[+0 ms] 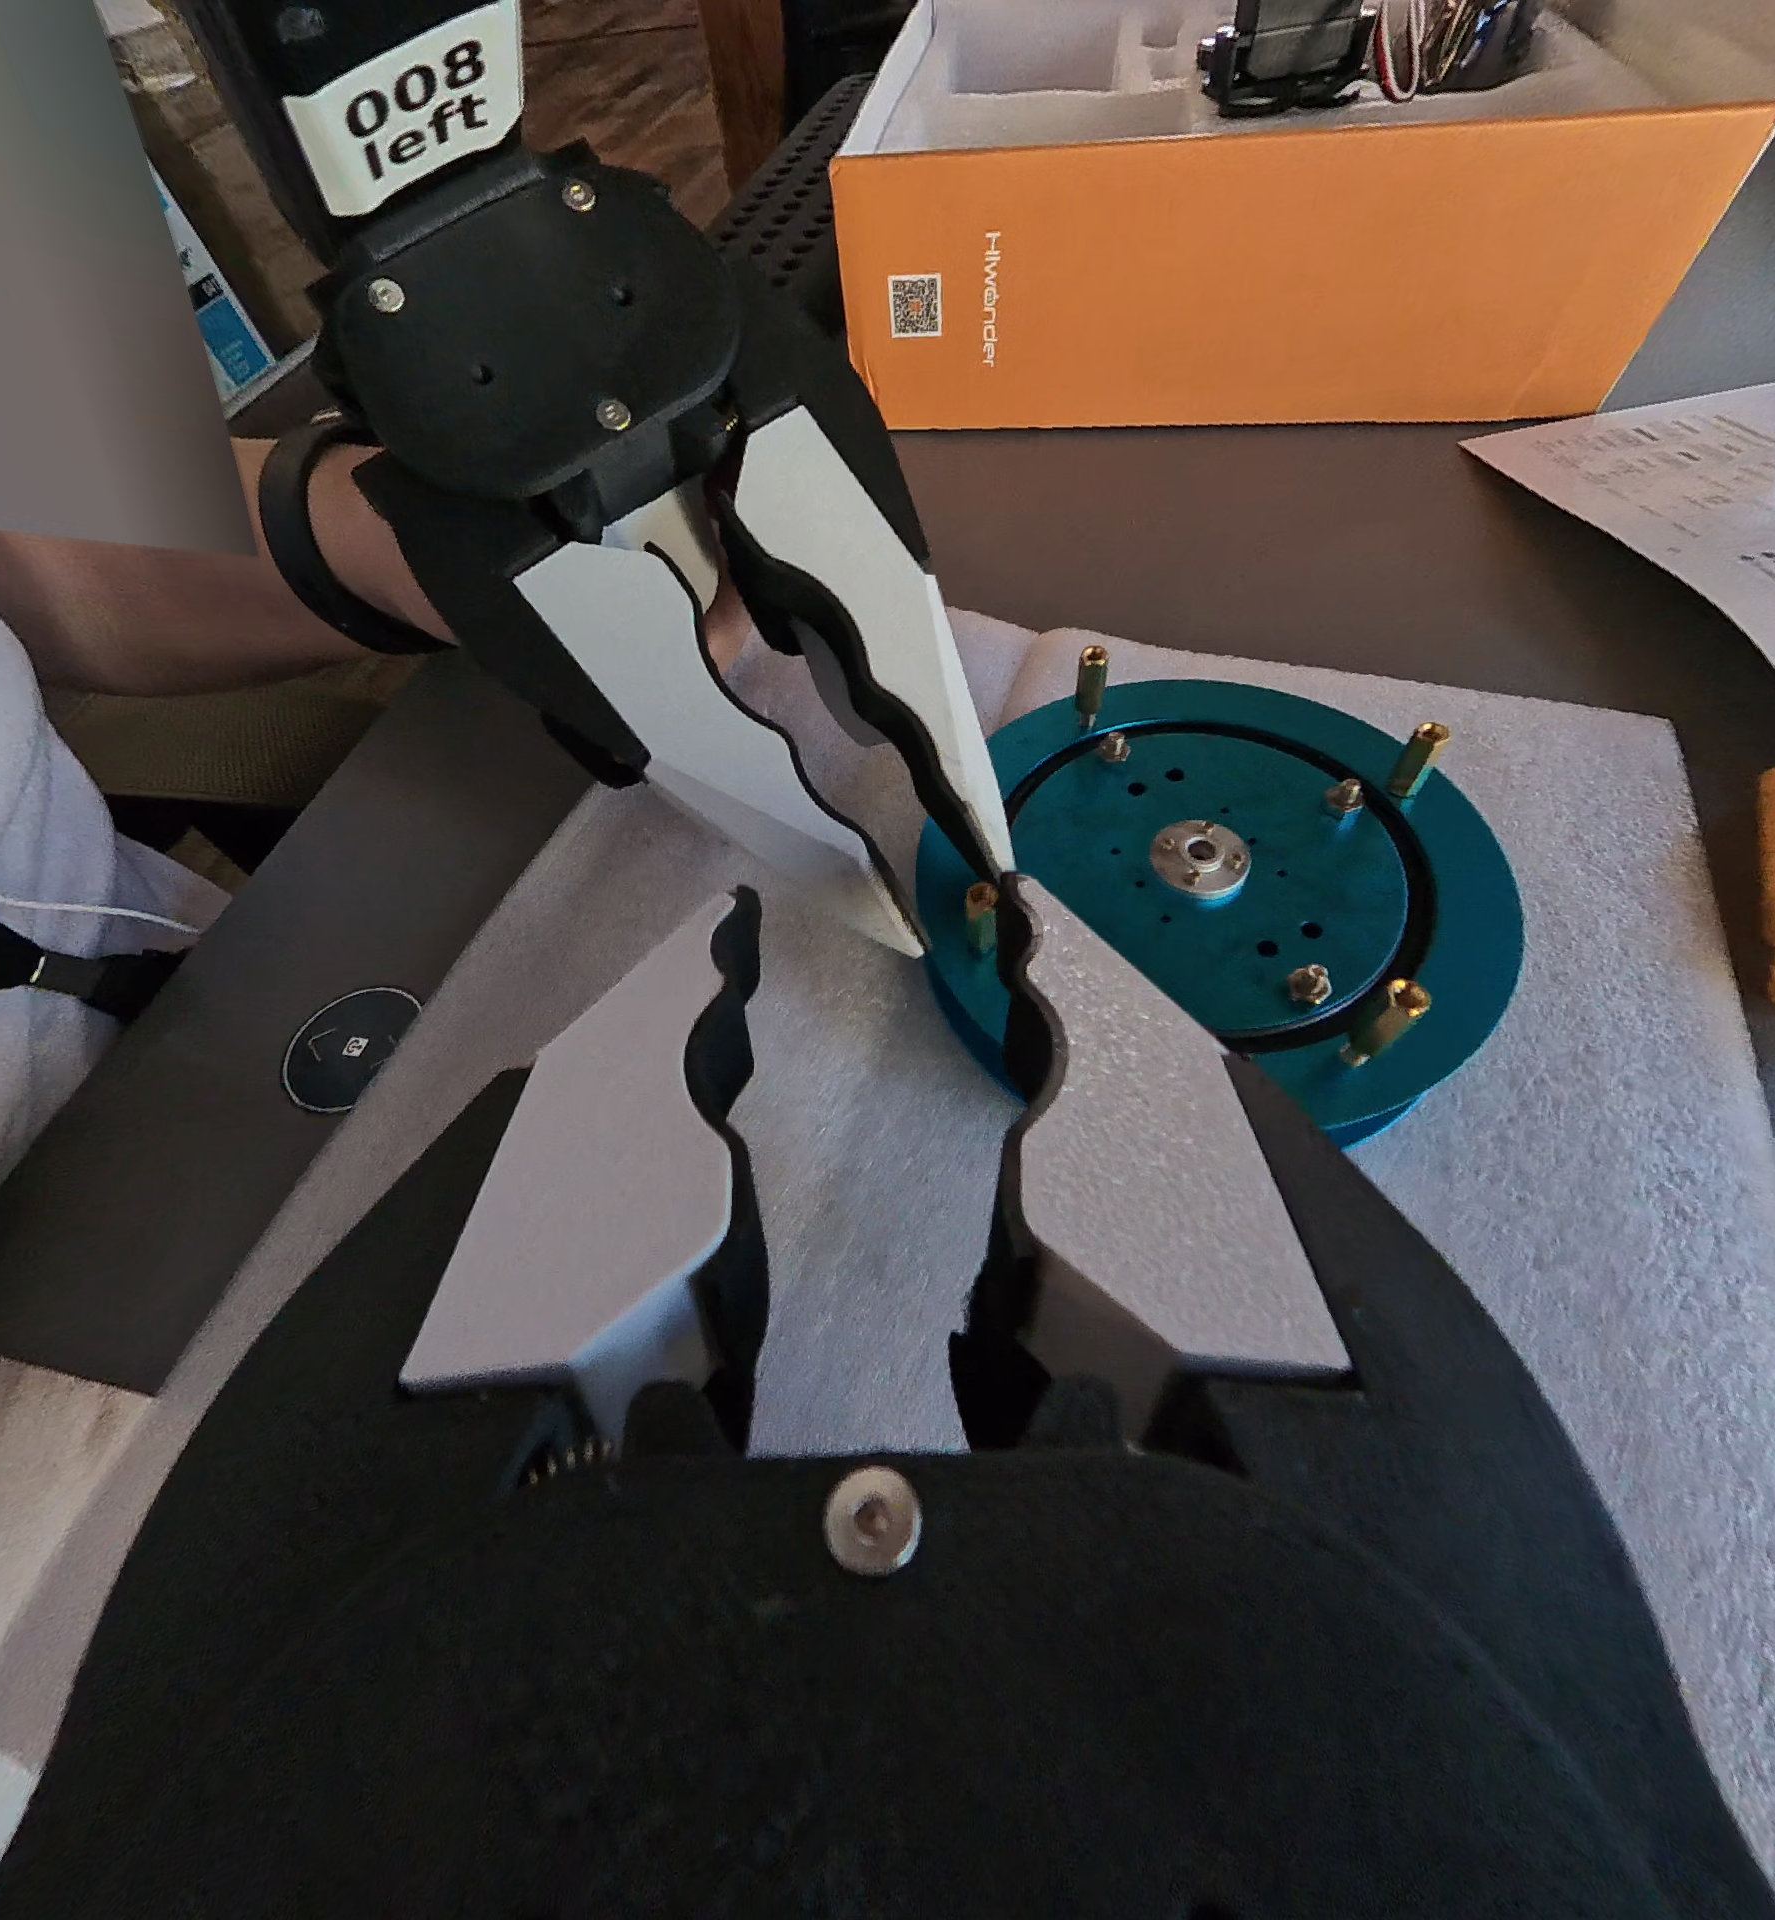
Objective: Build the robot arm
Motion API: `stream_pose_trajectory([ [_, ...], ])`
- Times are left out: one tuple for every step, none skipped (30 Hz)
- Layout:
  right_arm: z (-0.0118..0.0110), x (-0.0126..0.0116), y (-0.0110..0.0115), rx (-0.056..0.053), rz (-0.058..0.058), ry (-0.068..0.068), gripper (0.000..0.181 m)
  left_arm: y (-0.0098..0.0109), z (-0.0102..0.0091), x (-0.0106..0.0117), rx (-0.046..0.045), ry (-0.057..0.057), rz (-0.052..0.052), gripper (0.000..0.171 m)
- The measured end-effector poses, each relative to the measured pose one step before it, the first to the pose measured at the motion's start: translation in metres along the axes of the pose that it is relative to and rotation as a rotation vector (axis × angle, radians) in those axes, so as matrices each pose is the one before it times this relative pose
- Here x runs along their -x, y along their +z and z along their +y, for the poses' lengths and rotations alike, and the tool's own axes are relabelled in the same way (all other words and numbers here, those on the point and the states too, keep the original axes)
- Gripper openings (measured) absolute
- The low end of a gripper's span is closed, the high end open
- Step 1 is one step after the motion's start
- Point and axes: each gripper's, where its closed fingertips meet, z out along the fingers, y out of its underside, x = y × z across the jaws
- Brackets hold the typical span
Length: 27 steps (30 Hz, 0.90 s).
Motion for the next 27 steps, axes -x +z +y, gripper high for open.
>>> stream_pose_trajectory([
  [0.00124,0.00019,-0.00196,0.0052,0.0035,0.0043,0.044,0.00009,-0.00001,-0.00018,0.00044,-0.0002,0.0015,0.017],
  [0.00114,-0.00036,-0.00250,0.0047,0.0033,0.0054,0.041,-0.00012,-0.00002,-0.00018,0.00034,-0.0003,0.0005,0.017],
  [0.00005,0.00017,-0.00247,-0.0018,-0.0039,0.0064,0.037,-0.00002,-0.00004,0.00000,-0.00042,0.0002,-0.0005,0.017],
  [-0.00164,0.00073,-0.00169,-0.0103,-0.0107,0.0079,0.033,0.00001,-0.00002,0.00024,-0.00013,0.0000,-0.0018,0.017],
  [-0.00261,-0.00134,-0.00062,-0.0160,0.0010,0.0089,0.033,0.00000,0.00002,-0.00002,0.00036,0.0005,-0.0005,0.017],
  [-0.00169,-0.00217,0.00070,-0.0104,0.0055,0.0057,0.035,0.00001,-0.00011,-0.00006,0.00043,0.0007,-0.0004,0.017],
  [-0.00056,-0.00227,0.00162,-0.0031,0.0071,0.0042,0.040,0.00008,-0.00006,0.00005,-0.00009,0.0003,-0.0005,0.017],
  [0.00031,-0.00053,0.00217,0.0037,-0.0008,0.0011,0.043,-0.00002,-0.00004,-0.00007,-0.00039,-0.0004,-0.0004,0.017],
  [0.00129,0.00110,0.00211,0.0102,-0.0076,-0.0026,0.044,-0.00001,0.00001,0.00011,-0.00017,-0.0009,-0.0003,0.017],
  [0.00194,0.00111,0.00177,0.0133,-0.0045,-0.0054,0.044,0.00001,-0.00002,0.00000,-0.00011,-0.0007,-0.0004,0.017],
  [0.00170,0.00107,0.00081,0.0108,-0.0005,-0.0075,0.044,-0.00005,0.00001,-0.00003,-0.00002,-0.0002,-0.0005,0.017],
  [0.00071,0.00095,-0.00044,0.0026,0.0027,-0.0074,0.044,0.00003,0.00002,0.00002,0.00026,-0.0004,0.0002,0.017],
  [0.00089,0.00040,-0.00128,0.0031,0.0069,-0.0041,0.044,0.00002,0.00003,-0.00007,0.00036,-0.0007,0.0008,0.017],
  [0.00134,0.00062,-0.00178,0.0051,0.0026,0.0014,0.042,-0.00007,-0.00004,-0.00026,0.00030,-0.0005,0.0017,0.017],
  [0.00109,0.00064,-0.00215,0.0028,-0.0005,0.0037,0.039,0.00006,-0.00003,-0.00004,0.00016,-0.0001,-0.0001,0.017],
  [-0.00016,0.00139,-0.00213,-0.0052,-0.0095,0.0028,0.030,-0.00010,-0.00007,0.00030,-0.00005,0.0005,-0.0025,0.017],
  [-0.00206,-0.00135,-0.00158,-0.0169,0.0052,0.0085,0.029,0.00003,-0.00003,-0.00003,0.00027,0.0009,-0.0012,0.017],
  [-0.00263,-0.00363,-0.00088,-0.0201,0.0170,0.0079,0.031,-0.00004,0.00002,-0.00002,0.00028,0.0009,-0.0010,0.017],
  [-0.00252,-0.00295,0.00038,-0.0168,0.0100,0.0067,0.037,0.00007,-0.00004,-0.00002,0.00033,0.0004,-0.0009,0.017],
  [-0.00146,-0.00170,0.00149,-0.0076,0.0023,0.0052,0.042,-0.00003,-0.00011,0.00003,0.00005,0.0003,-0.0009,0.017],
  [-0.00062,-0.00067,0.00205,-0.0003,-0.0005,0.0016,0.045,0.00009,-0.00008,-0.00003,0.00001,0.0004,-0.0009,0.017],
  [0.00003,0.00093,0.00221,0.0047,-0.0070,-0.0042,0.046,-0.00002,-0.00003,-0.00003,-0.00007,0.0006,-0.0011,0.017],
  [0.00073,0.00135,0.00189,0.0090,-0.0061,-0.0076,0.046,0.00000,0.00001,0.00013,0.00005,0.0002,-0.0008,0.017],
  [0.00147,0.00123,0.00128,0.0112,-0.0028,-0.0091,0.046,-0.00005,0.00002,-0.00003,0.00005,-0.0004,-0.0006,0.017],
  [0.00202,0.00159,0.00071,0.0125,-0.0051,-0.0067,0.045,-0.00001,0.00001,0.00000,0.00009,-0.0006,-0.0003,0.017],
  [0.00191,0.00251,-0.00014,0.0105,-0.0098,-0.0025,0.043,-0.00003,0.00006,-0.00006,0.00018,-0.0007,0.0011,0.017],
  [0.00068,0.00040,-0.00124,0.0010,0.0047,-0.0008,0.043,-0.00006,0.00002,-0.00022,-0.00021,-0.0009,0.0015,0.017],
])
